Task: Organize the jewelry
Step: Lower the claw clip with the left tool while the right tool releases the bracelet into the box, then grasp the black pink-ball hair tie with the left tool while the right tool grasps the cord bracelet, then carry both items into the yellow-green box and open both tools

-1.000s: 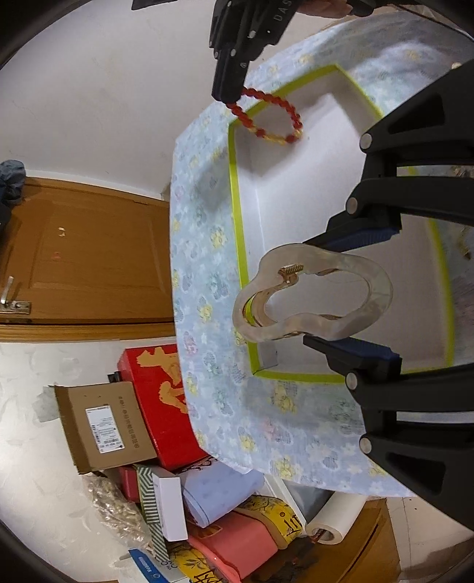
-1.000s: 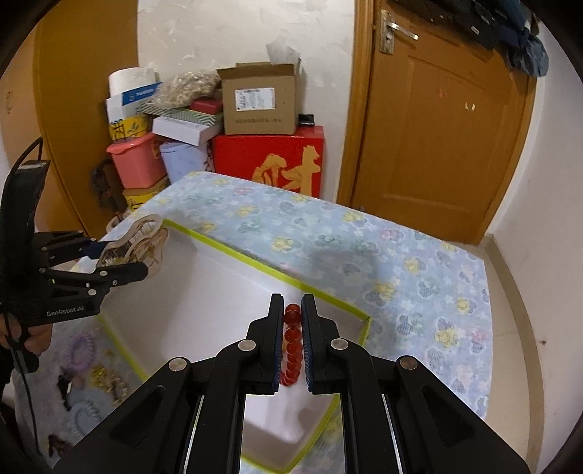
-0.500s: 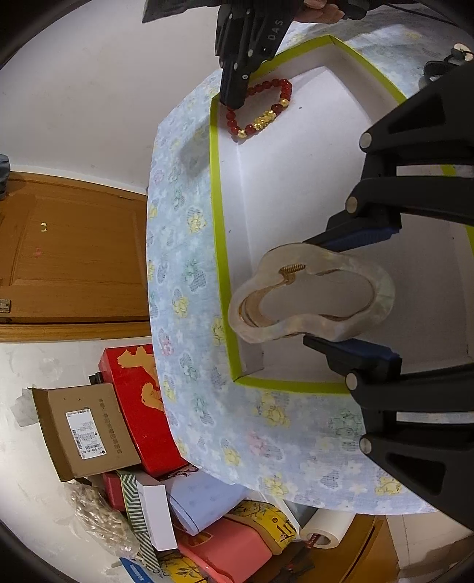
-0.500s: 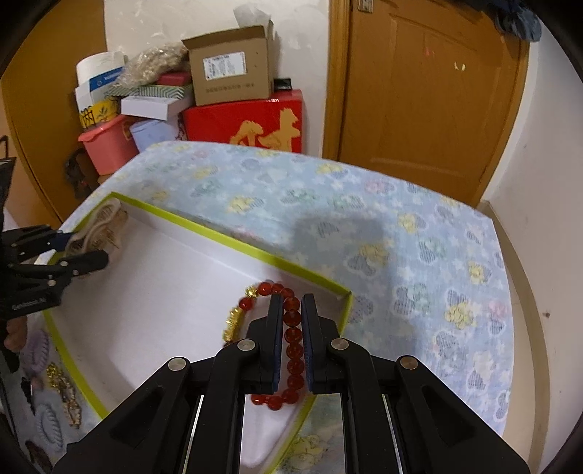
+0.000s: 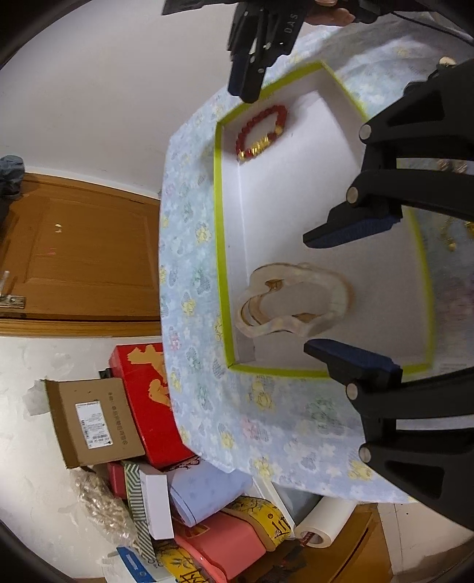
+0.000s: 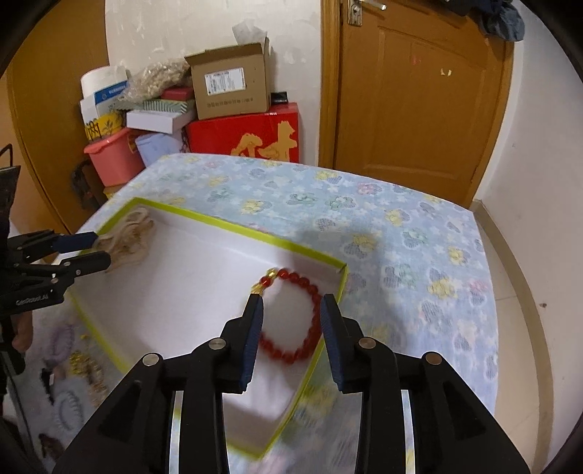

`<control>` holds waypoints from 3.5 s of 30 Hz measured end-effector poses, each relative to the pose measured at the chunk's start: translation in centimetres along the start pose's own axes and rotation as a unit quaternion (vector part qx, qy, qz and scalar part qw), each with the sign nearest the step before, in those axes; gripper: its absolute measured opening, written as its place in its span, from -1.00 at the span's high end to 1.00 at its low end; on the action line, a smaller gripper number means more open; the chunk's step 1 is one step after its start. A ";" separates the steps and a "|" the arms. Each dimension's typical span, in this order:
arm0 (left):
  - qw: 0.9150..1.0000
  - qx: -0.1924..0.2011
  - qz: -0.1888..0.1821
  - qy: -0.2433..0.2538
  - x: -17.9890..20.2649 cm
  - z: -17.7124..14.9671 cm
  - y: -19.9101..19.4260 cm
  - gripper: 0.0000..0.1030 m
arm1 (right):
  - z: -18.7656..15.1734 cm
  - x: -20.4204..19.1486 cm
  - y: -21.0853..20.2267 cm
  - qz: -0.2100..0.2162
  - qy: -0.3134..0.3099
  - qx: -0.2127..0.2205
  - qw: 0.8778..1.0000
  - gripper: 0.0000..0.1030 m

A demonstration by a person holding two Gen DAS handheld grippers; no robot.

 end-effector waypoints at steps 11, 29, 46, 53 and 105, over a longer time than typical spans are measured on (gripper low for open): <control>1.000 0.025 0.005 -0.007 1.0 -5.4 -7.2 -0.05 | -5.9 -4.0 -8.0 0.030 0.005 0.016 0.999 0.35; 0.999 0.013 0.003 -0.041 1.8 -13.6 -11.2 -0.03 | -13.6 -8.1 -12.2 0.061 0.025 -0.002 0.998 0.35; 0.999 -0.018 -0.010 -0.047 2.8 -14.6 -8.3 0.15 | -14.9 -8.9 -10.4 0.055 -0.001 -0.024 0.998 0.35; 0.999 -0.015 0.009 -0.033 3.0 -14.3 -7.5 0.47 | -15.0 -10.3 -9.4 0.061 -0.038 -0.029 0.997 0.35; 0.999 0.034 -0.011 -0.023 4.9 -12.1 -12.2 0.68 | -13.4 -7.8 -13.8 0.067 0.024 0.027 0.997 0.59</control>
Point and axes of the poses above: each gripper's, at about its wrist camera, not at the fingertips, and y roughly the way its jaws point, x to its right, z to its top, the point moved 5 cm from there along y, roughly the way its jaws point, and after that the axes turned 5 degrees about -z, right-handed, at the moved point
